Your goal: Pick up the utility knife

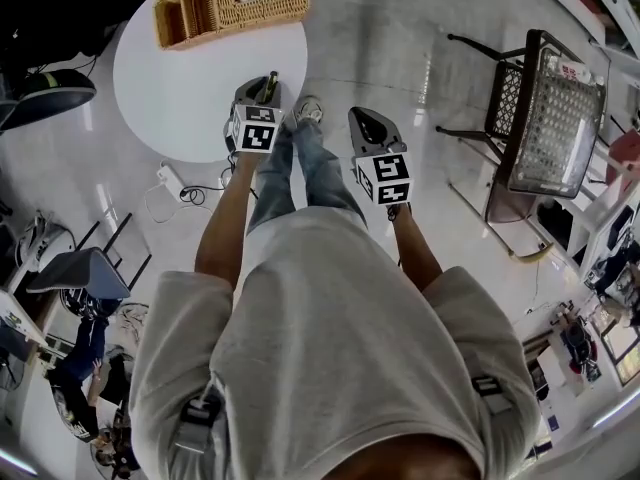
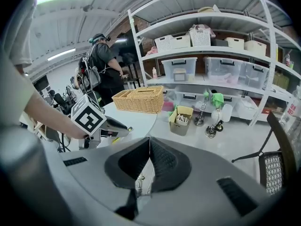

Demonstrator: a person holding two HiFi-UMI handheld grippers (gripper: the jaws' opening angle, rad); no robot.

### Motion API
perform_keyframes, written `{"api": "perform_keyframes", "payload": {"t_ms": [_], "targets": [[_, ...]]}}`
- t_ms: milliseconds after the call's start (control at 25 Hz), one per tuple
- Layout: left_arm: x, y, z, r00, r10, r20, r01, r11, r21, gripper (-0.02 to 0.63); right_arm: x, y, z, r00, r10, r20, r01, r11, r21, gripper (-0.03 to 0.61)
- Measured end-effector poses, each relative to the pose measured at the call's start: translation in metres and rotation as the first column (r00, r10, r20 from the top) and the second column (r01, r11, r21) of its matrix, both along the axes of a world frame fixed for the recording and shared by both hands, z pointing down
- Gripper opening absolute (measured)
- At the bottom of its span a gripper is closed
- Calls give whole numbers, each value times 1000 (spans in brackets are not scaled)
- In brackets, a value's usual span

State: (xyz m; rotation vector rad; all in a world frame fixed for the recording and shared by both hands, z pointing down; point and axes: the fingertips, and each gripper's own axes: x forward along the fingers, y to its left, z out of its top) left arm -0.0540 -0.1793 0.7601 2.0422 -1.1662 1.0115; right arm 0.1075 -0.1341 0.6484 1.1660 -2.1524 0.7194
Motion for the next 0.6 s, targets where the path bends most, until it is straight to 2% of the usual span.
{"api": "perform_keyframes", "payload": {"t_ms": [120,360,600], "targets": [[-1,0,0,1000,5,19,-5,1000,2,75,0,0,1,1000,-3,-1,3,1000,-4,32],[-1,-1,-4,1000,7,7,-7,1000,2,74,-6,-6,-1,1000,-16,5,16,1000,2,32],[-13,-5,-25,1000,-22,-20,23,998,56,74,-15,-11,-4,1000,-27,10,27,1000,10,32]]}}
